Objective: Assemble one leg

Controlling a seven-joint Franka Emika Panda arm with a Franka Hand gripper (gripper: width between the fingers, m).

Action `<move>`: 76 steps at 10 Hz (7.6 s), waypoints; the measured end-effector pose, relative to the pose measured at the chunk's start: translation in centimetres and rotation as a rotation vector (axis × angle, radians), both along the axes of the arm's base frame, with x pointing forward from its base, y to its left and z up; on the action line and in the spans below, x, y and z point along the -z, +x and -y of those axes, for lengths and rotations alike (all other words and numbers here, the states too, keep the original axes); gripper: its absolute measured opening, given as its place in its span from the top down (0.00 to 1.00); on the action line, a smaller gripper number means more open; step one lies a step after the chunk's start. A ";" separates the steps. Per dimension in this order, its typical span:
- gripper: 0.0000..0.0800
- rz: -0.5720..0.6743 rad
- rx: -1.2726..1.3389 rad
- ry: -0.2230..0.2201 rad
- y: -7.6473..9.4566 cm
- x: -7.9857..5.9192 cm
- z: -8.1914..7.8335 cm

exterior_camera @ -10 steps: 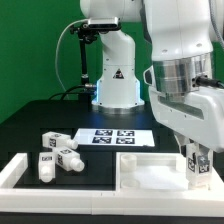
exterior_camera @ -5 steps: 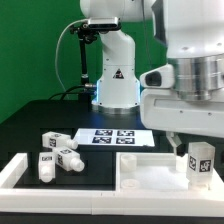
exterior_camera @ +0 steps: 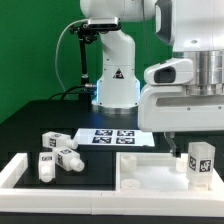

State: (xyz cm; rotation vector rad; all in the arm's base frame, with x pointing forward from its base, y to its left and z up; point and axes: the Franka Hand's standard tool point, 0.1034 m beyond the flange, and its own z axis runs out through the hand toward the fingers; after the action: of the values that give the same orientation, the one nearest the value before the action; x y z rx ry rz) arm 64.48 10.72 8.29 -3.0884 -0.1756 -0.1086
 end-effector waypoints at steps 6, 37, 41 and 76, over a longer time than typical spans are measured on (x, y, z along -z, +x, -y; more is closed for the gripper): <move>0.64 -0.014 0.251 0.019 0.0 0.0 -0.1; 0.64 -0.134 1.302 0.149 -0.3 0.9 -0.1; 0.52 -0.144 1.353 0.146 -0.5 1.0 -0.6; 0.19 -0.047 0.255 0.001 -0.3 1.1 -0.5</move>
Offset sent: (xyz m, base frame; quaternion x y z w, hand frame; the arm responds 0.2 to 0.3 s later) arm 0.0000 0.0000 0.0000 0.0000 0.0000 0.1296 0.9916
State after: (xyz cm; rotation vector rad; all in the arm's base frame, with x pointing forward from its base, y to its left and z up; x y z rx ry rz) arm 64.20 11.18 7.19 -3.0930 0.2207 -0.0452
